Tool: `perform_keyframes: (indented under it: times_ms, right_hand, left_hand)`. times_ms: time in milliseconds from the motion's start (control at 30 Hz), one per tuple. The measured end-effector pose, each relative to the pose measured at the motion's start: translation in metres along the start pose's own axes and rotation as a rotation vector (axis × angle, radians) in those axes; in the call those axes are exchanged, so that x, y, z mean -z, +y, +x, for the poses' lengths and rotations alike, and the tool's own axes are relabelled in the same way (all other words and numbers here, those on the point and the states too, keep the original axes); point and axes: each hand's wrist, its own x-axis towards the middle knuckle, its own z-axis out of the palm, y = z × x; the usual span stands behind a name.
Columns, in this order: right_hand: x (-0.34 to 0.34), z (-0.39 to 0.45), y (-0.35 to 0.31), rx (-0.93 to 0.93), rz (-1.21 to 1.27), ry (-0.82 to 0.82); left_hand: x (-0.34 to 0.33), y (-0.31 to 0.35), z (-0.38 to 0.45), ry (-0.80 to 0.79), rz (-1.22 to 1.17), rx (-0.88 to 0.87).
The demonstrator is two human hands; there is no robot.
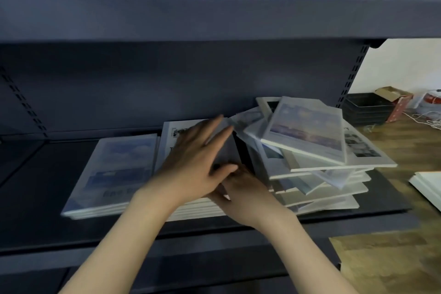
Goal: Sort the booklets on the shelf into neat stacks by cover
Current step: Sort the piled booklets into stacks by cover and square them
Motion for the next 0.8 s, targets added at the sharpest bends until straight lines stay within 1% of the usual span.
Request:
perform_keyframes:
  times_ms: [67,100,200,333,433,567,667,800]
  right_hand:
    - [-0.004,-0.003,-0.002,-0.012,0.005,-0.057]
    - [-0.004,-0.005,-0.002,-0.013,-0.017,-0.068]
    - [0.0,-0.014,0.003,0.029,-0.094,-0.004]
    - [-0.002,-0.022,0.012,0.084,-0.086,0.059]
    - [-0.01,-0.022,0.015,0.087,-0.088,0.064]
    - [-0.017,-0.024,0.02,0.086,-0.11,0.071]
    - [-0.014,-0.027,0.018,0.08,-0.124,0.057]
    - [0.005,-0.039,0.007,0.088,-0.093,0.055]
  left_hand:
    - [0.006,0.025,0.027,-0.032,0.033,-0.135]
    - [0.007,0.036,0.04,-0.053,0.049,-0.176]
    - [0.002,0.053,0.071,-0.119,0.037,-0.255]
    - [-0.018,0.06,0.097,-0.25,0.024,-0.286]
    - [-0.028,0.062,0.109,-0.384,-0.078,-0.228]
    - [-0.028,0.048,0.114,-0.47,-0.172,-0.209]
    - [-0.03,0.04,0.115,-0.48,-0.17,-0.238]
    - [-0.037,0.034,0.116,-0.376,-0.137,-0.282]
